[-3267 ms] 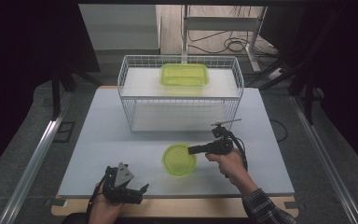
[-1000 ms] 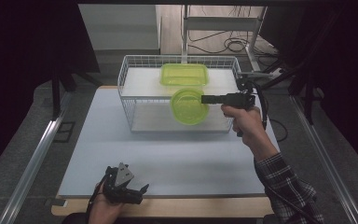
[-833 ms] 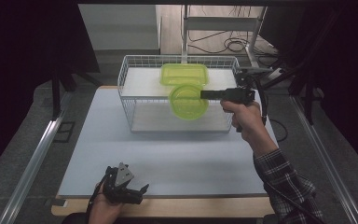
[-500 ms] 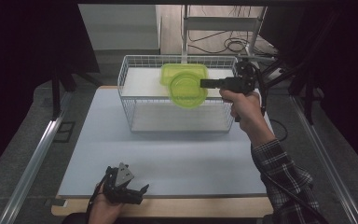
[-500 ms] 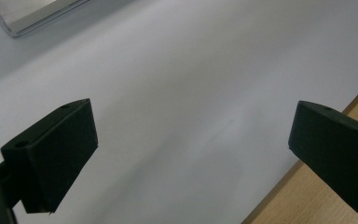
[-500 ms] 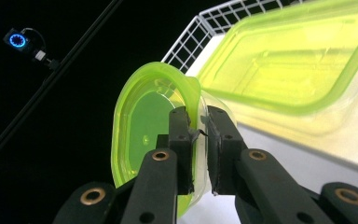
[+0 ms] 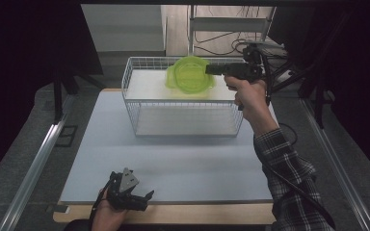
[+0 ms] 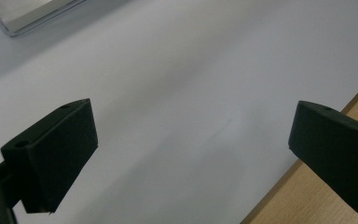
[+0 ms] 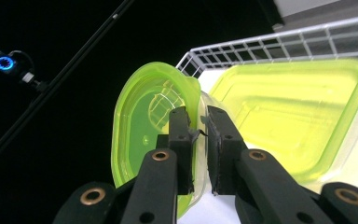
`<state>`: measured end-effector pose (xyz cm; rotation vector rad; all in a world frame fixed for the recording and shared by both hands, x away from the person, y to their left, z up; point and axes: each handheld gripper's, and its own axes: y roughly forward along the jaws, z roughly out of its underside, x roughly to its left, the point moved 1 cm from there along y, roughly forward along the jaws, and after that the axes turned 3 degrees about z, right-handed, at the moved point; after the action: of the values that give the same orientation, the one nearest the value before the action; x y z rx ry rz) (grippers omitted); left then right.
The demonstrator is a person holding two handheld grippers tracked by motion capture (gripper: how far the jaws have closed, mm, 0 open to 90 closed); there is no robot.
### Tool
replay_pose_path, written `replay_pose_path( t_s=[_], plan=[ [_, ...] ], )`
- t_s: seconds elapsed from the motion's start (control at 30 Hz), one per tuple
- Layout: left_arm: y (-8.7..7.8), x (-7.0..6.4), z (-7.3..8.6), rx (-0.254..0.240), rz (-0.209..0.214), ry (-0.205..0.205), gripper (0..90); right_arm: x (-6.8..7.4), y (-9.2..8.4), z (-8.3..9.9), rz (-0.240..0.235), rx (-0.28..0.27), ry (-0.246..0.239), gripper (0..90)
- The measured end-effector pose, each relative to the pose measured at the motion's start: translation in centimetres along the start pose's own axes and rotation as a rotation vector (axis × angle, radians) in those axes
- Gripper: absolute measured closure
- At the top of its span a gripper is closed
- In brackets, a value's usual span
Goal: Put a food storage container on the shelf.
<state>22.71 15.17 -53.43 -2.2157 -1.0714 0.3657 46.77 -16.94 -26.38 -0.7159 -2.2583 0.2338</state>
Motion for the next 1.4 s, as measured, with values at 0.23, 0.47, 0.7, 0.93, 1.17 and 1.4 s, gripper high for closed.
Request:
replay_pose_path(
  t_s=[0.23,0.47,0.7,0.93,1.17,1.4],
  plan=[
    [0.1,-0.1,0.0,0.003,0.004,0.005,0.9,-0.7,1.0,-1.4,0.057,-0.025,0.016,81.2],
    [0.1,-0.1,0.0,0.006,0.007,0.007,0.9,-1.6,2.4,-2.0,0.101,-0.028,0.029,81.1],
    [0.2,-0.3,0.0,0.012,0.014,0.015,0.9,-1.8,3.1,-2.3,0.143,-0.054,0.044,79.8],
    [0.2,-0.3,0.0,0.013,0.014,0.017,0.9,-1.6,3.5,-2.4,0.232,-0.066,0.015,74.1],
    [0.3,-0.3,0.0,0.019,0.014,0.021,0.9,-2.2,3.7,-2.4,0.247,-0.069,0.026,67.4],
    [0.3,-0.3,0.0,0.019,0.013,0.020,0.9,-2.2,3.7,-2.5,0.239,-0.055,0.018,58.3]
  ],
)
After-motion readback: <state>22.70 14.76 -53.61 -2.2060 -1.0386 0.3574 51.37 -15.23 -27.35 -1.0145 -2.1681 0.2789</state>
